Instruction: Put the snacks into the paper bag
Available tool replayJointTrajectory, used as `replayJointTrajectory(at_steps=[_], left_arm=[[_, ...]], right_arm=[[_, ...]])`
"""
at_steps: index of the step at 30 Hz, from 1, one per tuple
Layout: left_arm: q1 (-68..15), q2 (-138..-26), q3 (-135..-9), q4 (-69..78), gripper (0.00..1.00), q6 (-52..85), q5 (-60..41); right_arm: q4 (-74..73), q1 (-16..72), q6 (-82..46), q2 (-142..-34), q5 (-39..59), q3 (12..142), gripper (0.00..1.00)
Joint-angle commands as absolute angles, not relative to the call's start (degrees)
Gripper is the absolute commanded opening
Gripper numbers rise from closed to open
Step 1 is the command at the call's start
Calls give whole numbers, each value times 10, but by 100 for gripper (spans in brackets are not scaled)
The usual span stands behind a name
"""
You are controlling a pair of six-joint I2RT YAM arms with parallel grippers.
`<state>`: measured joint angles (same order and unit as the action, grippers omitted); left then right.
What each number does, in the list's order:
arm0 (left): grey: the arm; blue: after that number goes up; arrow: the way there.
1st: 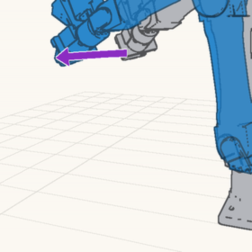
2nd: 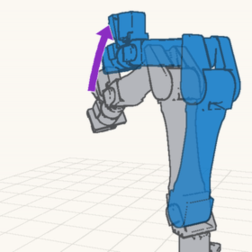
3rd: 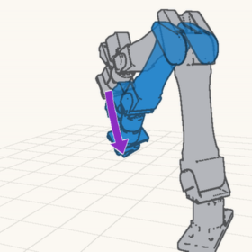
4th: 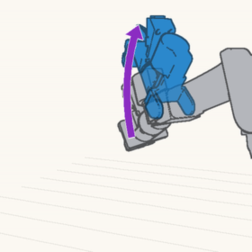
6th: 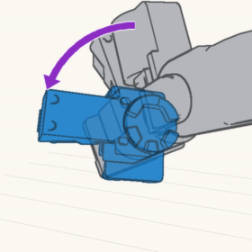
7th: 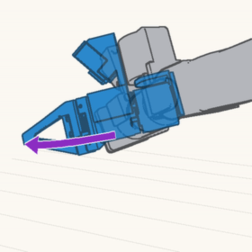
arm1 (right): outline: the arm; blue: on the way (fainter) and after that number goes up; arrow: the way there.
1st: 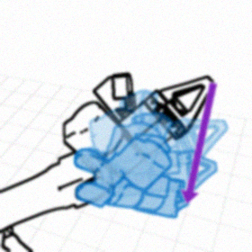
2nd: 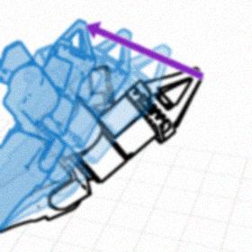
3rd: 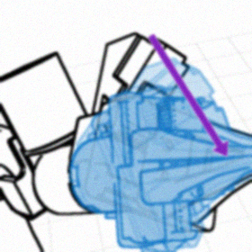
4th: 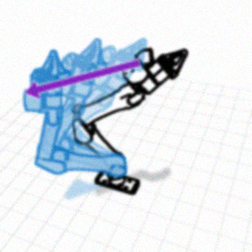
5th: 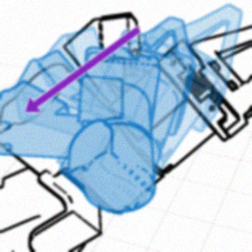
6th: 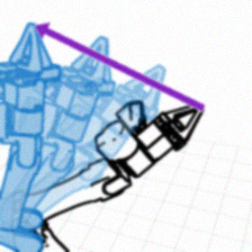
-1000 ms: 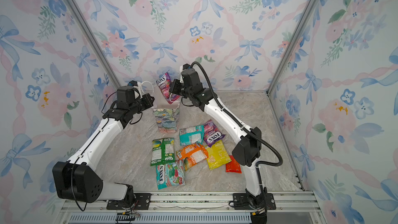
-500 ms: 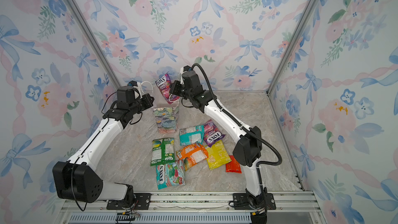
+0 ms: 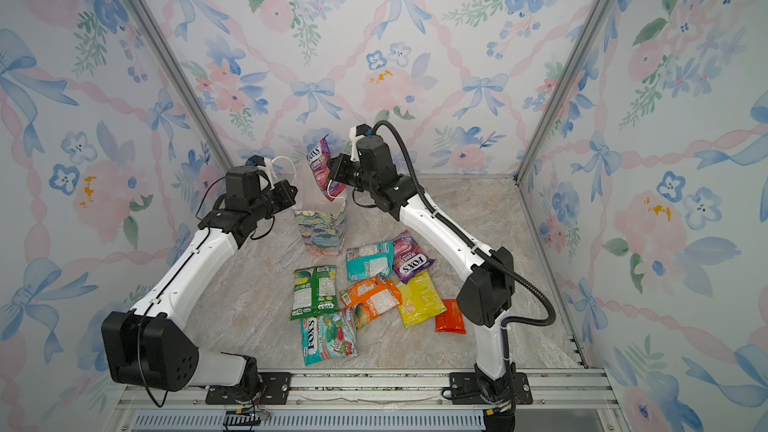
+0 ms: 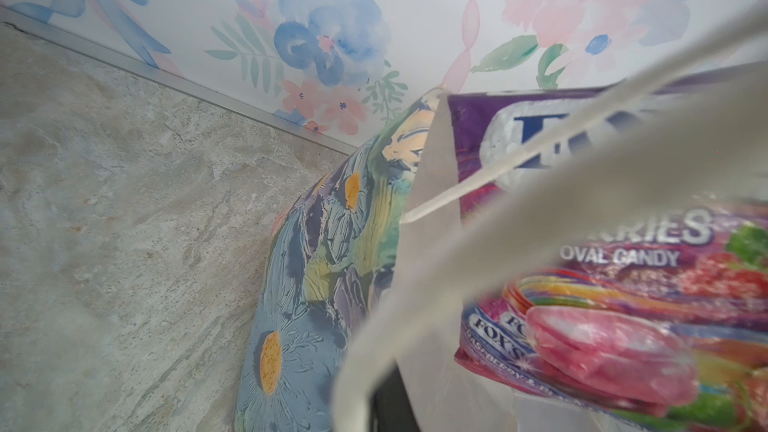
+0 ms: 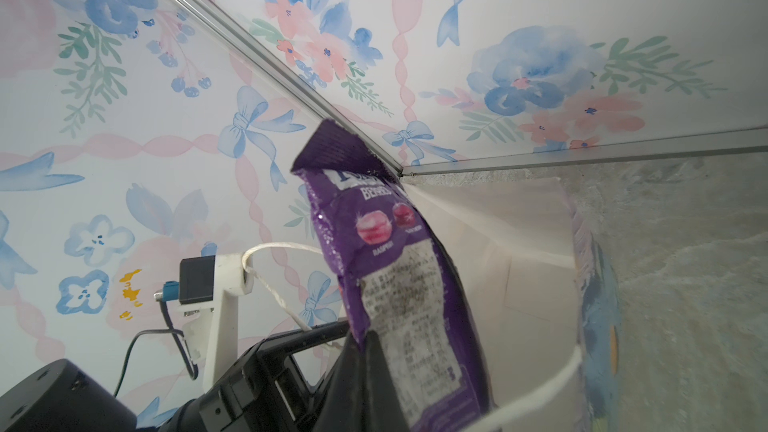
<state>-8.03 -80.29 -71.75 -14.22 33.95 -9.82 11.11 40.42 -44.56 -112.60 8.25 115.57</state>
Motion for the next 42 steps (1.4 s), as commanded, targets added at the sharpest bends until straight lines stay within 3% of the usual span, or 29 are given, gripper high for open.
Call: replayJointTrajectory(at_steps=[1, 28, 31, 35, 42], left_arm=[[-82, -794, -709, -127, 0, 348, -95], [-81, -800, -715, -126, 0, 342, -116], [-79, -802, -715, -127, 0, 341, -120], [-76, -804, -716, -127, 0, 339, -128], [-68, -810, -722, -127, 0, 332, -147]], right_arm=[[68, 404, -446, -1087, 89, 1141, 0], [73, 424, -490, -1145, 84, 1155, 0], [78, 422, -489, -1150, 89, 1167, 13], [82, 416, -485, -1150, 95, 1176, 47], [94, 404, -460, -1131, 108, 1180, 70]])
